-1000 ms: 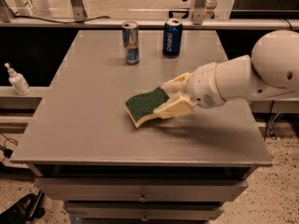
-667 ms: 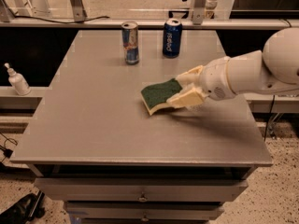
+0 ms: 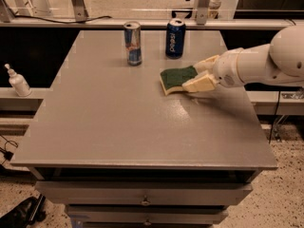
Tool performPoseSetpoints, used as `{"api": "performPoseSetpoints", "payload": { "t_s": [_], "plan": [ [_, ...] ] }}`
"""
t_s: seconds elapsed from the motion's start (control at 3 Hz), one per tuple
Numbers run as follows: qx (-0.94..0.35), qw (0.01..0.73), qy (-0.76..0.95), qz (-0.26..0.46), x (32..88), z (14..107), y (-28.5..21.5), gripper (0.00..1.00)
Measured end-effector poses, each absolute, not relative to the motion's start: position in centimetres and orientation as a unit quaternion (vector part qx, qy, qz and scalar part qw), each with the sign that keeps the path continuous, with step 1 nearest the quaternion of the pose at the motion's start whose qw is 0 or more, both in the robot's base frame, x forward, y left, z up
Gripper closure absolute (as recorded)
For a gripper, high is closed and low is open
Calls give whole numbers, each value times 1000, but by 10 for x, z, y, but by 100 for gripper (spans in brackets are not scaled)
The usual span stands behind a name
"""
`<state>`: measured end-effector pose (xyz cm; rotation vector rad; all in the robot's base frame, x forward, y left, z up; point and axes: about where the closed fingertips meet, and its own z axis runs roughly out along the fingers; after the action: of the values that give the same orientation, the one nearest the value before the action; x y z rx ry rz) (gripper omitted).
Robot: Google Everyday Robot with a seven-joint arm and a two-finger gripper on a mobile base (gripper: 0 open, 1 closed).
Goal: Move sponge near redbull can
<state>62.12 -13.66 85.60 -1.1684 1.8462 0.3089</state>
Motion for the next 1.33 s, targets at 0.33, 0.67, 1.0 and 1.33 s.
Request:
{"api": "performPoseSetpoints", "payload": {
  "t_s": [0.33, 0.67, 1.0, 1.33],
  "plan": [
    [-455, 464, 752, 110, 664, 857, -143, 100],
    [-444, 475, 753, 100, 704, 863, -139, 100],
    [-432, 478, 759, 96, 729, 862, -133, 100],
    [-421, 479, 764, 101, 743, 861, -123, 100]
  ]
}}
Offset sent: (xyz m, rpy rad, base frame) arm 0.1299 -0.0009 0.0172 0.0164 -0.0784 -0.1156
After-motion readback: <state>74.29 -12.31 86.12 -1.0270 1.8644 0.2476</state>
